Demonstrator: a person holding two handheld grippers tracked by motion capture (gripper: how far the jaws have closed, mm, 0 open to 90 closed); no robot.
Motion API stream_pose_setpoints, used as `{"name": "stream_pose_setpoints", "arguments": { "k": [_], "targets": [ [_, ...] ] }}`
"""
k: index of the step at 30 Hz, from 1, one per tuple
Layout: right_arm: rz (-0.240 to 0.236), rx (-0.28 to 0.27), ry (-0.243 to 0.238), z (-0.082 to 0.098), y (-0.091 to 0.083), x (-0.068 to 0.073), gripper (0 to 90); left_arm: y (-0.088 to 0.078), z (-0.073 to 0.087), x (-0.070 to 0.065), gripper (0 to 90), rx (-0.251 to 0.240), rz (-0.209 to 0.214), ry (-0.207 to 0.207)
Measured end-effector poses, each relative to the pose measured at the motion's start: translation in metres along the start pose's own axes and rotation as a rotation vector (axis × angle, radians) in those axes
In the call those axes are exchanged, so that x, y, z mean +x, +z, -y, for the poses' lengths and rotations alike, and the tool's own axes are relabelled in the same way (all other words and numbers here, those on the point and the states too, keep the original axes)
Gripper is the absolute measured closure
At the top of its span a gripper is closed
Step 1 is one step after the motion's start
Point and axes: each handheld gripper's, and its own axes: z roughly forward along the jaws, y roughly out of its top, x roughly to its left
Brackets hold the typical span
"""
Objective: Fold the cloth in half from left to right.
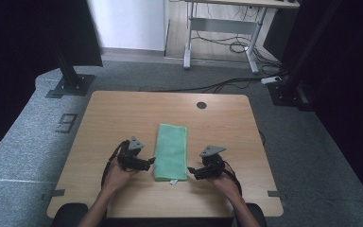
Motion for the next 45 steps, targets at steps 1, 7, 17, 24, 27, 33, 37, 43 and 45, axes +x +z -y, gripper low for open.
{"name": "stream_pose_setpoints", "arguments": {
  "k": [1, 7, 17, 24, 27, 33, 37, 43, 45],
  "targets": [
    [0.007, -0.004, -0.001, 0.000, -0.002, -0.002, 14.9, -0.003, 0.002, 0.001, 9.2, -0.005, 0.006, -0.006],
    [0.044, -0.008, 0.021, 0.004, -0.014, -0.012, 13.2, -0.017, 0.012, 0.002, 8.9, -0.004, 0.009, -0.012],
    [0.102, 0.015, 0.069, 0.020, -0.019, -0.028, 6.8, -0.019, 0.036, 0.011, 5.6, 0.053, -0.003, -0.002],
    [0.121, 0.052, 0.088, 0.033, -0.012, -0.035, 0.8, -0.006, 0.048, 0.010, 0.7, 0.128, -0.012, 0.028],
    [0.130, 0.057, 0.095, 0.038, -0.011, -0.038, 0.0, -0.005, 0.049, 0.012, 0.0, 0.122, 0.000, 0.012],
    [0.127, 0.053, 0.102, 0.043, -0.007, -0.040, 0.0, -0.004, 0.050, 0.014, 0.0, 0.118, 0.009, -0.008],
    [0.113, 0.046, 0.119, 0.044, -0.007, -0.041, 0.0, -0.003, 0.050, 0.015, 0.0, 0.118, 0.009, -0.013],
    [0.112, 0.049, 0.114, 0.043, -0.006, -0.040, 0.0, -0.003, 0.050, 0.015, 0.0, 0.116, 0.009, -0.014],
    [0.112, 0.049, 0.115, 0.043, -0.006, -0.040, 0.0, -0.003, 0.050, 0.015, 0.0, 0.116, 0.009, -0.014]
  ]
}}
